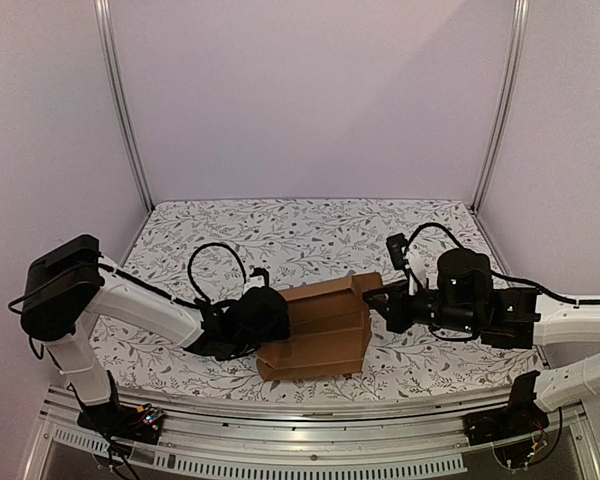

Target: Fold the paper box

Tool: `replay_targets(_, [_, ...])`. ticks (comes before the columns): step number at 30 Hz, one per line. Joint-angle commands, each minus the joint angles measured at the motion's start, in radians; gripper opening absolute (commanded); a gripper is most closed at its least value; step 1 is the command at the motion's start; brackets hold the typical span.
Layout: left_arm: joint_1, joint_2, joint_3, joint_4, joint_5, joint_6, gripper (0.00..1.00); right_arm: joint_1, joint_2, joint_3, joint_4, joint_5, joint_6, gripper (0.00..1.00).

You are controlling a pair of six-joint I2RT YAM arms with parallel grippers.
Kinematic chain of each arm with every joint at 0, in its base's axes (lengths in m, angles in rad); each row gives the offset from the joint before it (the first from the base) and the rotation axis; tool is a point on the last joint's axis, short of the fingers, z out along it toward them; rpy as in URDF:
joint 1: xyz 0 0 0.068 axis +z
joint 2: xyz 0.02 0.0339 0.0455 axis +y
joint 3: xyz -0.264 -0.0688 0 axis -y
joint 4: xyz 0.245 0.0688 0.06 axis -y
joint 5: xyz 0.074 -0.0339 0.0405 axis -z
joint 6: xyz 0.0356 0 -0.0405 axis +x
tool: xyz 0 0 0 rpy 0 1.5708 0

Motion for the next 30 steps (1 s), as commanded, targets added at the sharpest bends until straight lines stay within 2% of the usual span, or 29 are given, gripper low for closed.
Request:
replay_targets(1, [0.054,-0.031,-0.038,0.060,0.067,0.019,0.00,0.000,-0.155,0.019,-0.093,-0.079,-0.093,0.00])
replay_targets(7, [0.083,-0.062,-0.063,0.094,0.143,-0.001,0.00,-0.001,-0.313,-0.007,-0.198,-0.075,-0.167,0.00])
replay_targets(15, [0.118,-0.142,-0.117,0.162,0.259,-0.044,0.00,-0.001,-0.440,-0.099,-0.181,-0.035,-0.162,0.00])
replay_targets(21, [0.124,-0.199,-0.157,0.192,0.304,-0.073,0.00,-0.001,-0.441,-0.176,-0.022,-0.067,-0.104,0.00])
replay_targets(30, [0.126,-0.215,-0.182,0.262,0.396,-0.134,0.00,0.001,-0.305,-0.185,0.255,-0.091,-0.044,0.00])
